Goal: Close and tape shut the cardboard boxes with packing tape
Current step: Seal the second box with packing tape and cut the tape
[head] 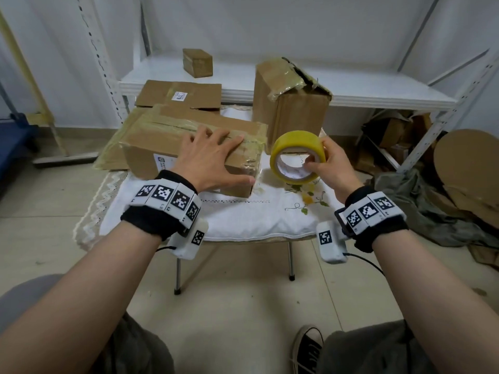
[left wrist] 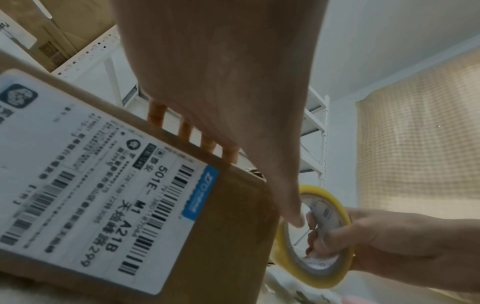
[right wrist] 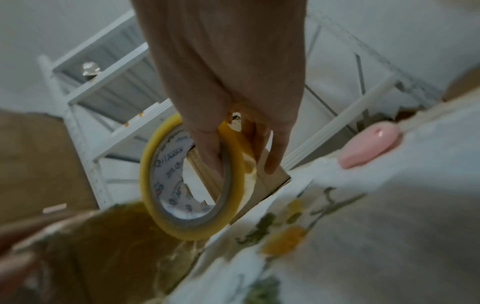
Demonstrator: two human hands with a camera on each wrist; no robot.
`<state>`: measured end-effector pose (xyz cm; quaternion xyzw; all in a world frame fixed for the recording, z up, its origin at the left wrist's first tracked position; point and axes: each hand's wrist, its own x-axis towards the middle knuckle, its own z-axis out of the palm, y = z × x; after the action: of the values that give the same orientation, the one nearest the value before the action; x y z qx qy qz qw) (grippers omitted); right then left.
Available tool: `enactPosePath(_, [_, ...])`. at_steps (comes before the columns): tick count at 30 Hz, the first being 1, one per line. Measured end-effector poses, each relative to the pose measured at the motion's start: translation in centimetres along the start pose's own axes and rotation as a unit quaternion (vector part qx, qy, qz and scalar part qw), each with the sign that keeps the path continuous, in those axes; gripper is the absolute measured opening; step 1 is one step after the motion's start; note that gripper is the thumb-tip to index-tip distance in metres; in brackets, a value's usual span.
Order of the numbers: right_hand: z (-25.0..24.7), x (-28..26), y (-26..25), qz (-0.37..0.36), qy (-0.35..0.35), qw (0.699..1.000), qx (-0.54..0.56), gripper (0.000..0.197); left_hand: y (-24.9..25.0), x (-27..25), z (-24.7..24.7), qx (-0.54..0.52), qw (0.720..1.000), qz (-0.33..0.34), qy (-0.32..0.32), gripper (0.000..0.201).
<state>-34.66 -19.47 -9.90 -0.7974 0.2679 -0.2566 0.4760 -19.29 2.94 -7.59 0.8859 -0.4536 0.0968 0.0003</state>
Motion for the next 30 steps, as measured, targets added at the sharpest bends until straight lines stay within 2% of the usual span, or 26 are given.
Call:
enactPosePath(3, [0.2,0.3,1.0,0.025,-0.038,0.996,-0.082,0.042,0.5,0.3,0.0,-0.013,1.000,-0.012,-0.002,0.112])
enactPosePath(6, [0.6,0.2,1.5,0.040,-0.057,0.992,-0.102,0.053,0.6,0.5,0.0,-0.015,1.000,-0.017,0.003,0.109])
enactPosePath(12, [-1.9,0.9,0.4,0.075,-0.120,0.988,-0.068,0.060,0.6,0.5,0.3,-0.012,1.000,-0.021,0.015,0.102])
enactPosePath(15, [-3.4,0.9,0.1,0.081,-0.160,0.975,-0.127,0.055,0.6,0.4,0.3,-0.009,1.000,-0.021,0.017,0.100])
enactPosePath(18, [-4.5,1.3,0.5,0.117,-0.117,0.962,-0.216,0.043,0.7,0.2,0.3,-0.014,1.000,-0.021,0.019,0.099])
enactPosePath(21, [-4.9,1.3,1.3,0.152,-0.060,0.934,-0.316,0.036,0.8,0.1,0.2,-0.015,0.999,-0.022,0.019,0.098])
enactPosePath(25, [-4.8,0.7,1.9,0.178,-0.072,0.915,-0.353,0.044,0.8,0.0,0.2,-0.017,0.999,-0.023,0.019,0.097])
enactPosePath(30, [-4.3,0.8,1.8,0.205,-0.105,0.895,-0.383,0.031,0.8,0.0,0.3,-0.017,0.999,-0.026,0.016,0.097])
